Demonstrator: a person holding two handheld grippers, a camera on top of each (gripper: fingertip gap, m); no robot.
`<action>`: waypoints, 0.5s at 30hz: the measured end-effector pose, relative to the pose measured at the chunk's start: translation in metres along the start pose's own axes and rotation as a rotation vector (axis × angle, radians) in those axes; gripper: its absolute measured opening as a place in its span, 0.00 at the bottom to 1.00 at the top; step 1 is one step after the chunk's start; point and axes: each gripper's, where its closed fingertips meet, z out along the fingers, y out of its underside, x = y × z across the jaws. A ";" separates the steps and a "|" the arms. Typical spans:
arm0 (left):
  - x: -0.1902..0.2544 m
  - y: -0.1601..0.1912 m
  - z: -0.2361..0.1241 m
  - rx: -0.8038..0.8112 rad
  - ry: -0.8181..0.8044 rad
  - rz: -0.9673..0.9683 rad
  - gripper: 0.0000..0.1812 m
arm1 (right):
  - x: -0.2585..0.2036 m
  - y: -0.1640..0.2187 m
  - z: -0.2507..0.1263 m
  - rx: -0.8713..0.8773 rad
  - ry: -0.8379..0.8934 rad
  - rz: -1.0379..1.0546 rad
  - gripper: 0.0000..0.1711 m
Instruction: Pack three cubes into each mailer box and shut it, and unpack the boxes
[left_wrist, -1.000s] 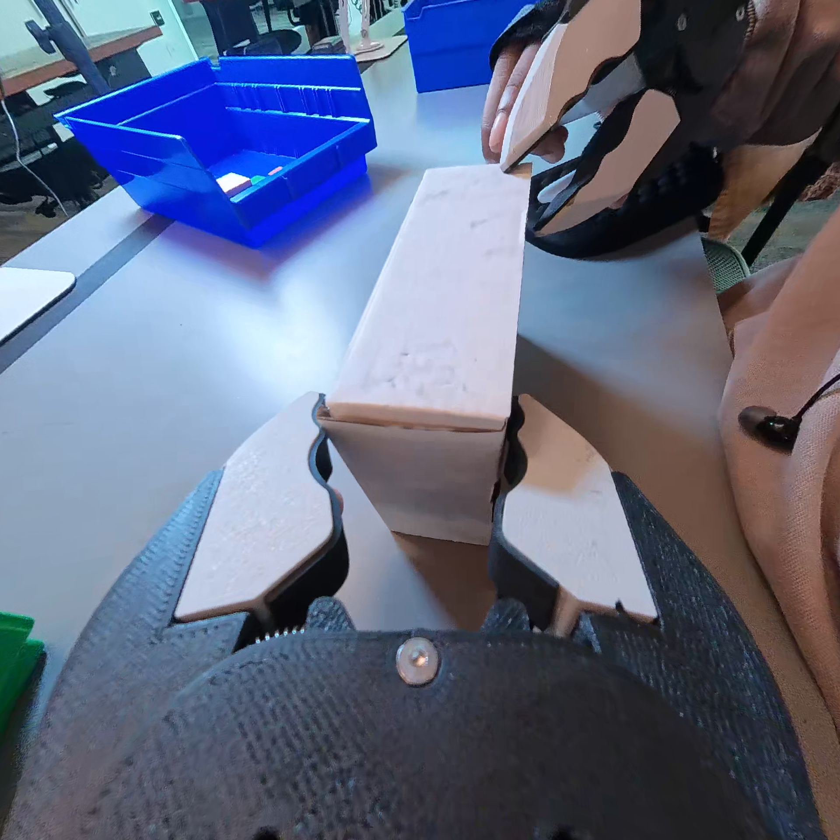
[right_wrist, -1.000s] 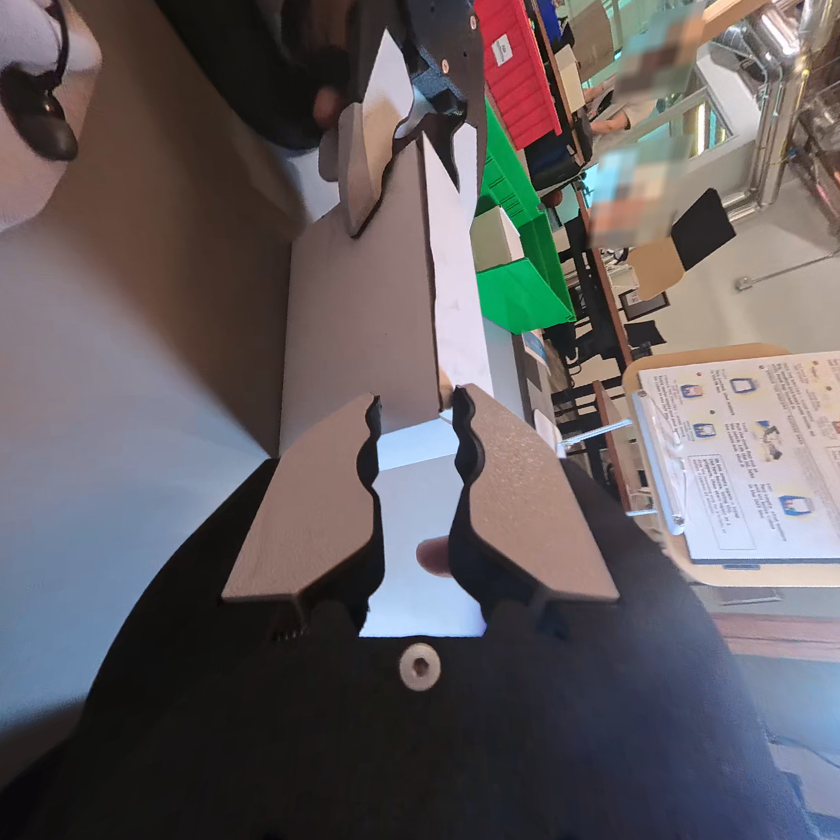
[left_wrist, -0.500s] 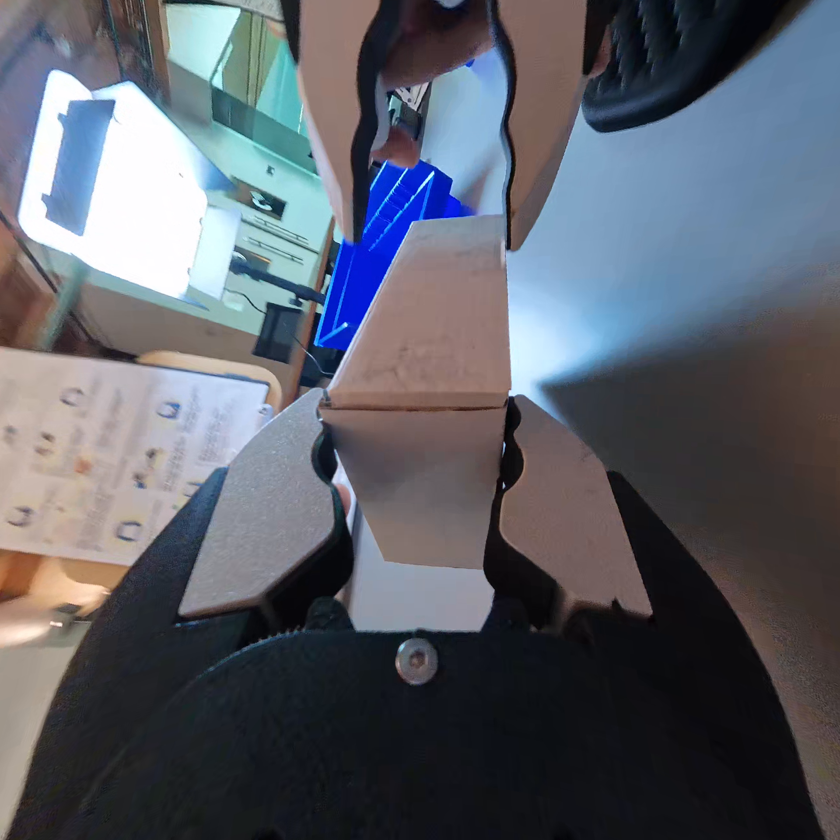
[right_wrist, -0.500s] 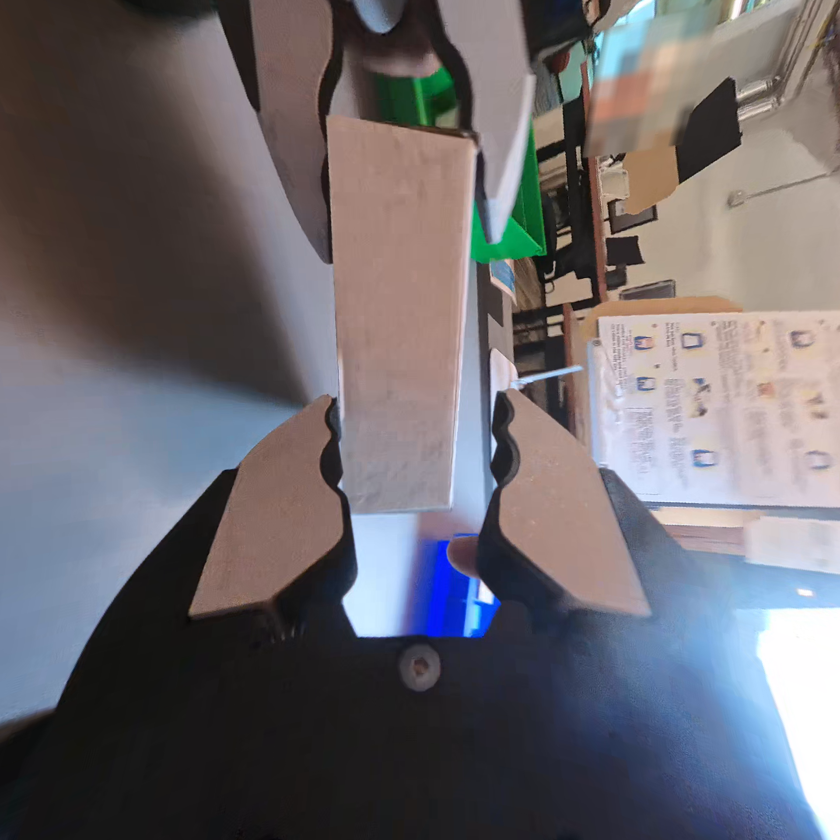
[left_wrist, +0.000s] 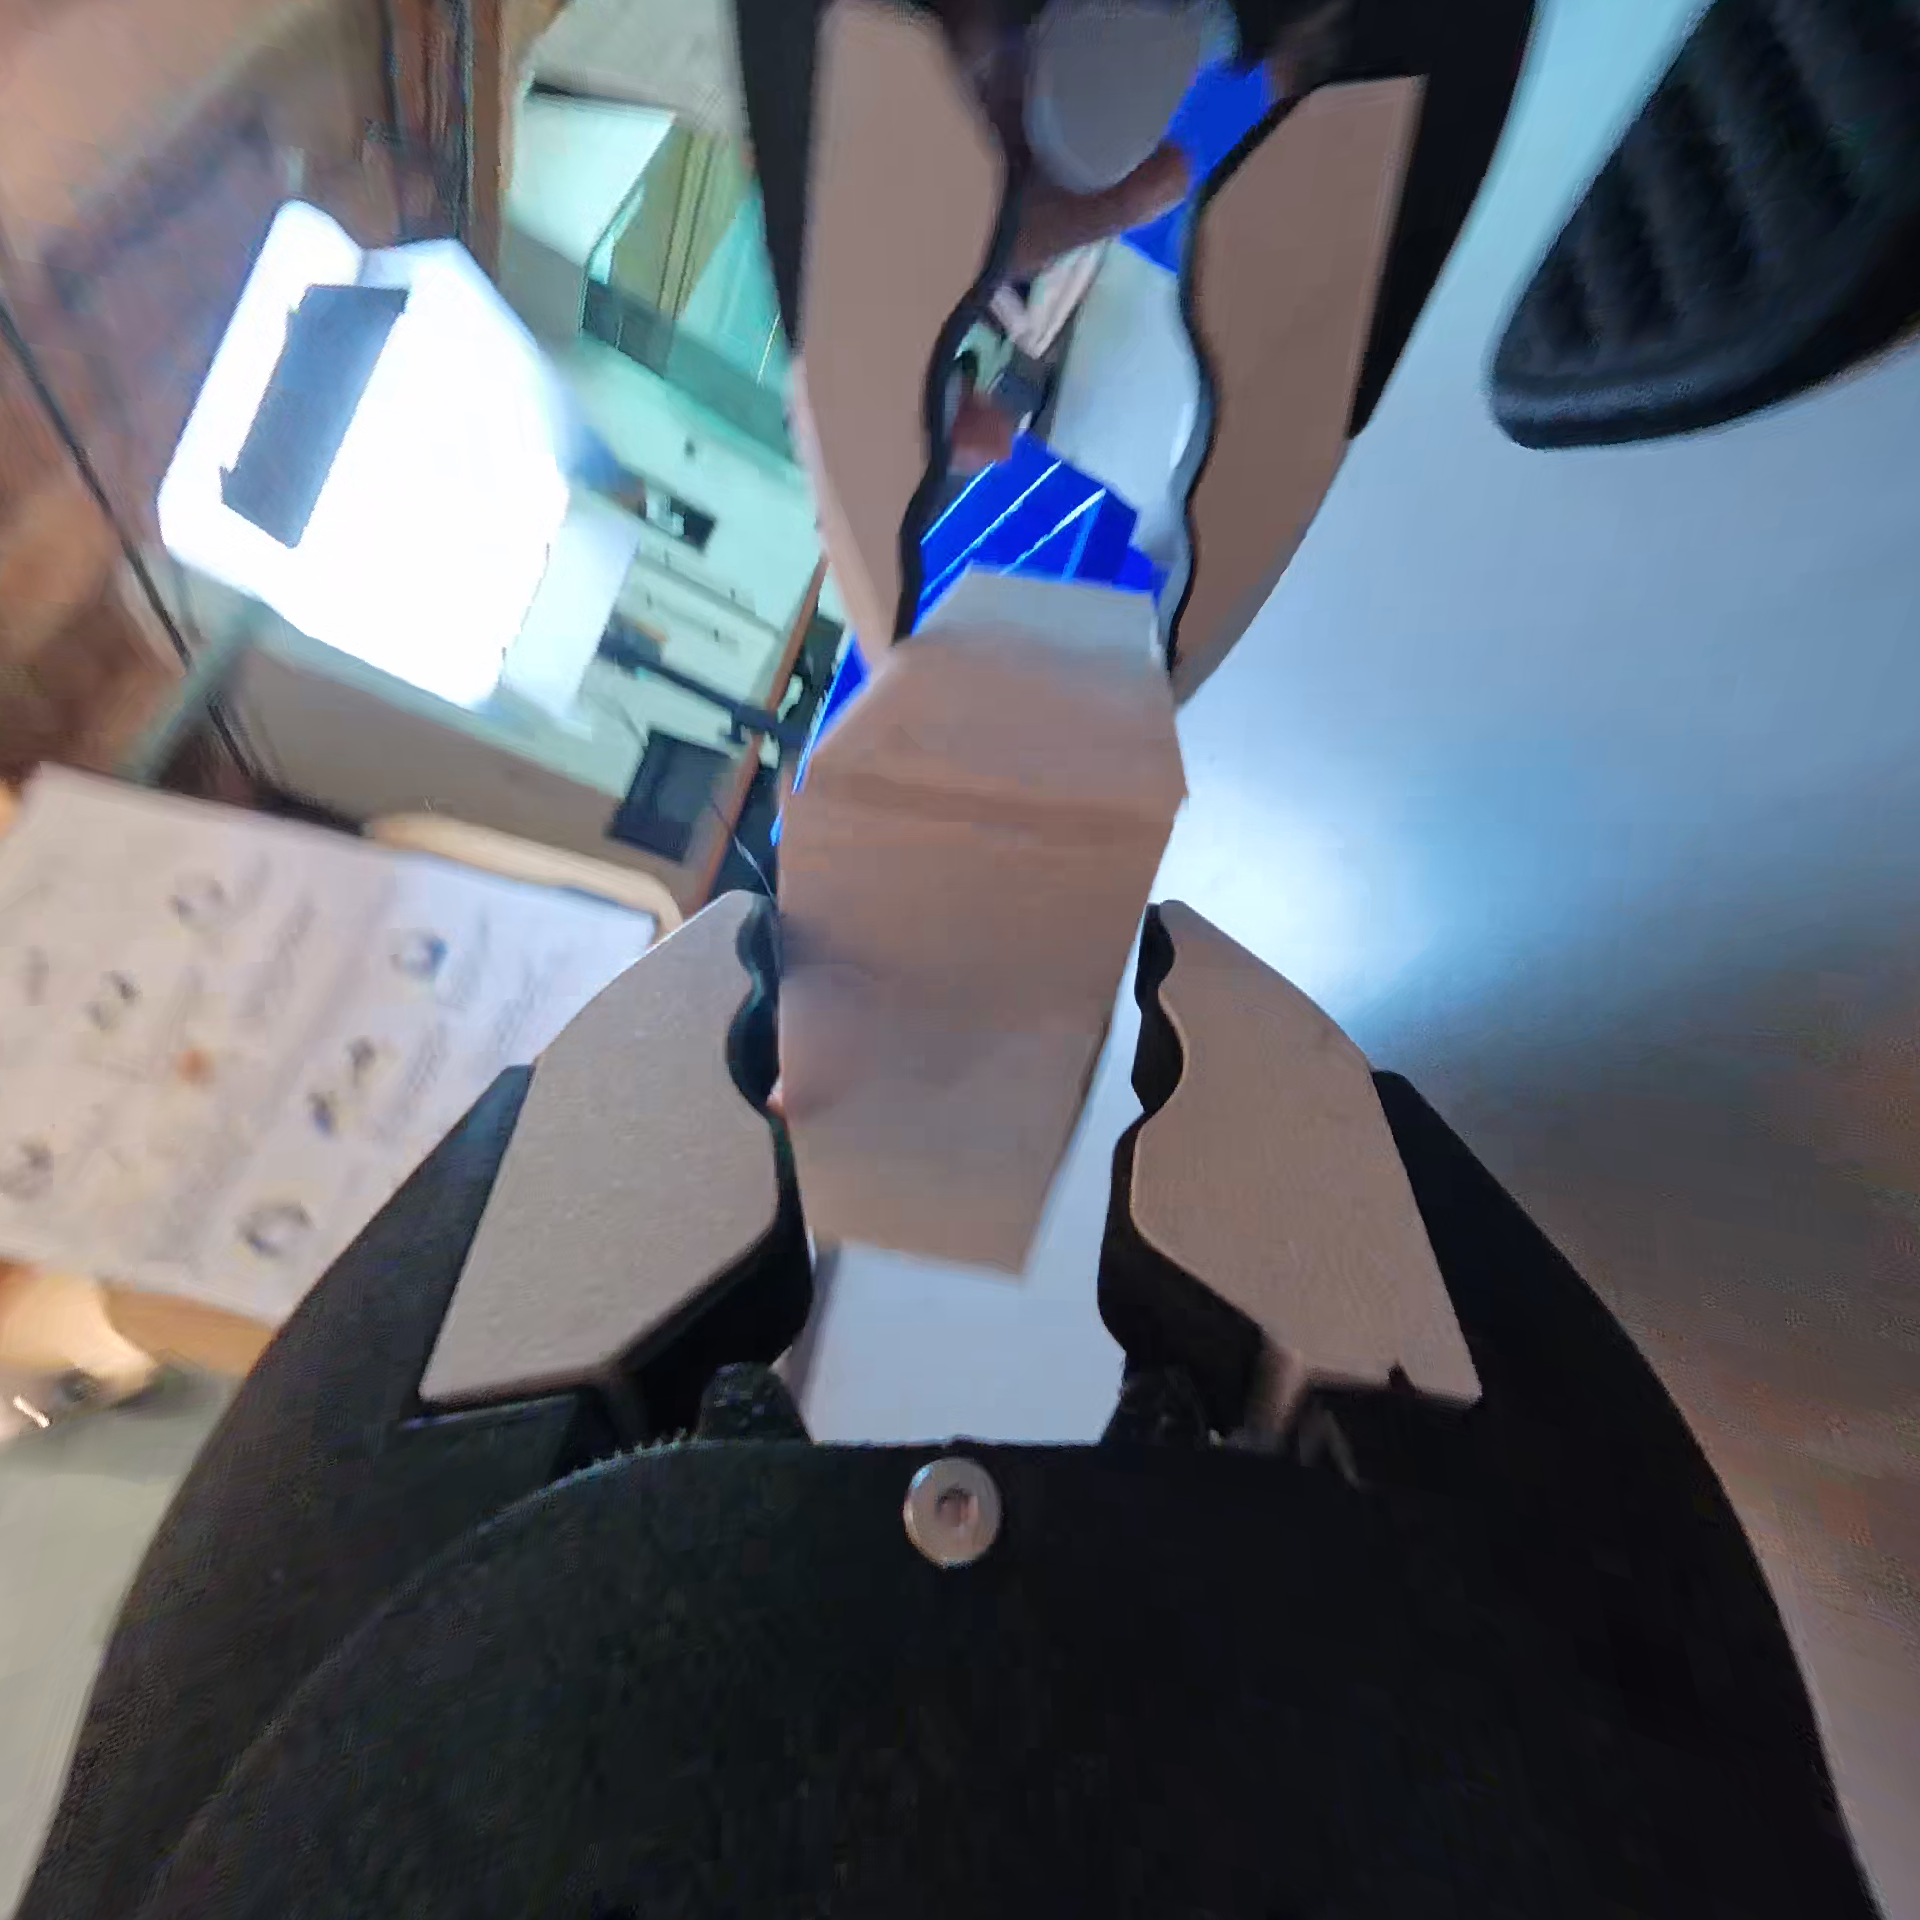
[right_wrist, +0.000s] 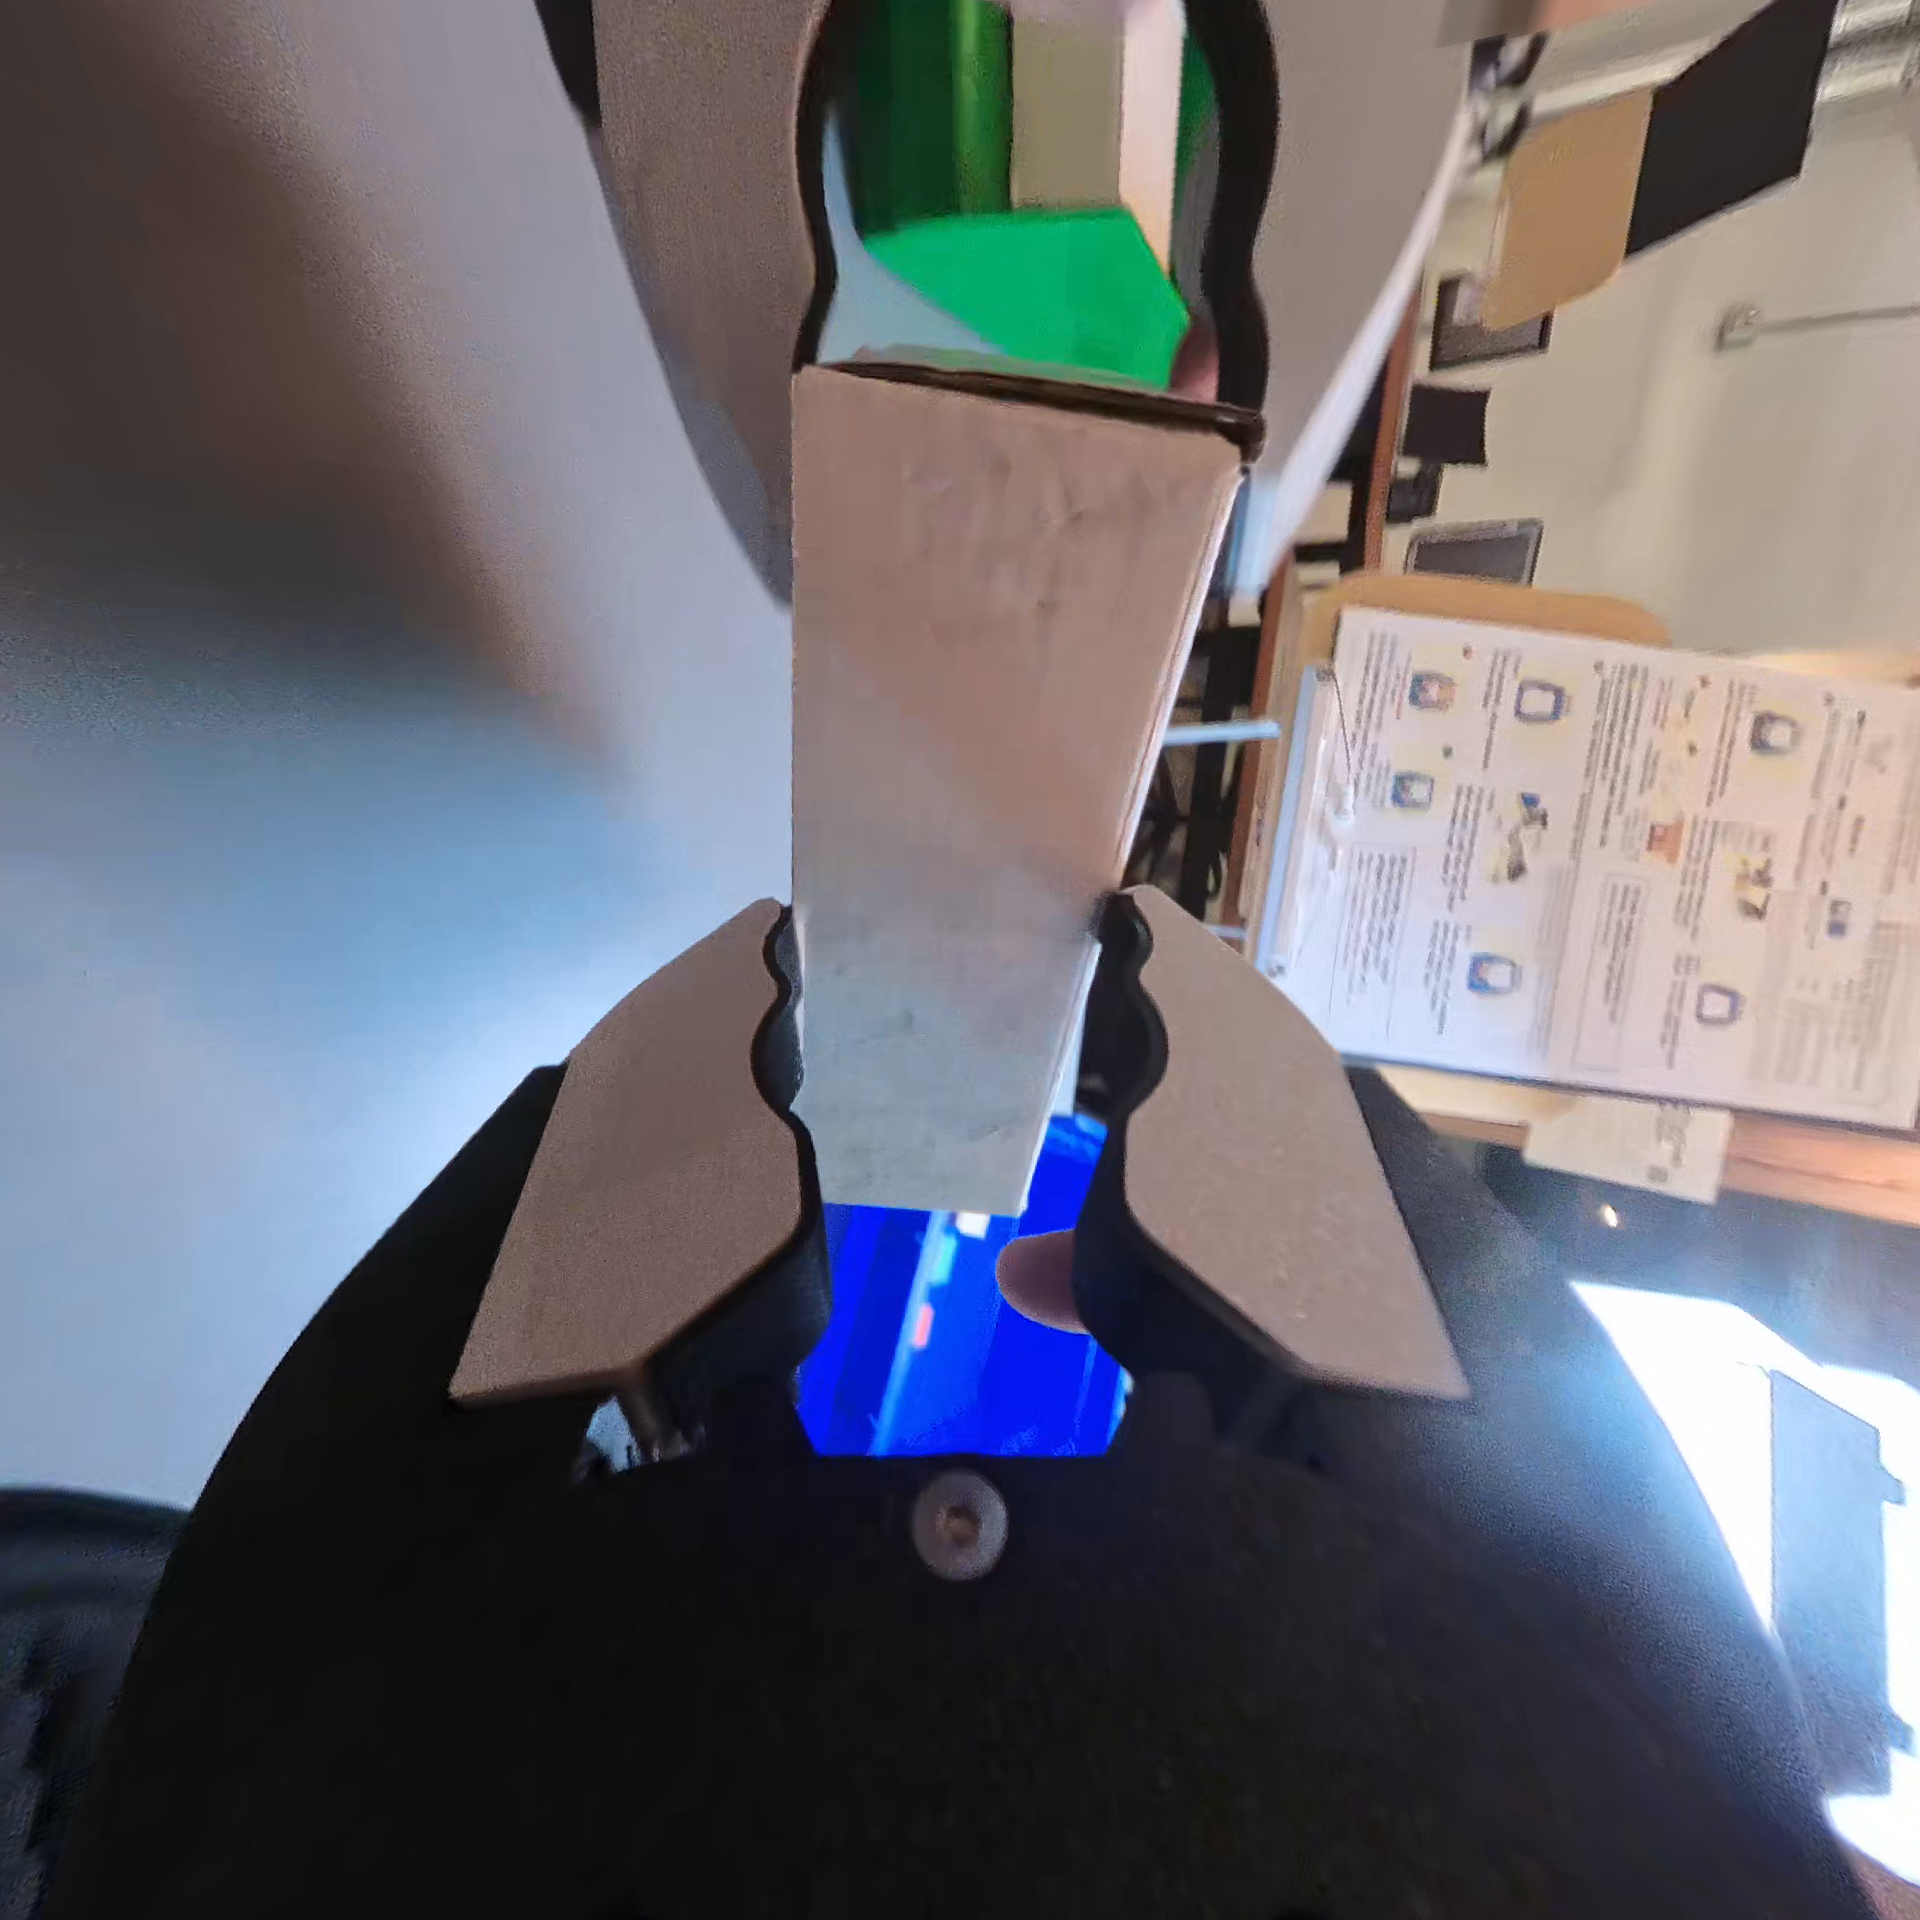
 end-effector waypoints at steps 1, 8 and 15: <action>-0.009 0.008 -0.002 -0.019 -0.010 -0.099 0.38 | 0.011 0.013 0.000 -0.052 0.021 -0.010 0.32; -0.053 0.049 -0.034 0.001 -0.086 -0.680 0.31 | 0.116 0.214 0.017 -0.617 0.167 0.123 0.33; -0.057 0.076 -0.044 -0.010 -0.110 -0.881 0.25 | 0.103 0.364 0.103 -0.873 0.070 0.153 0.32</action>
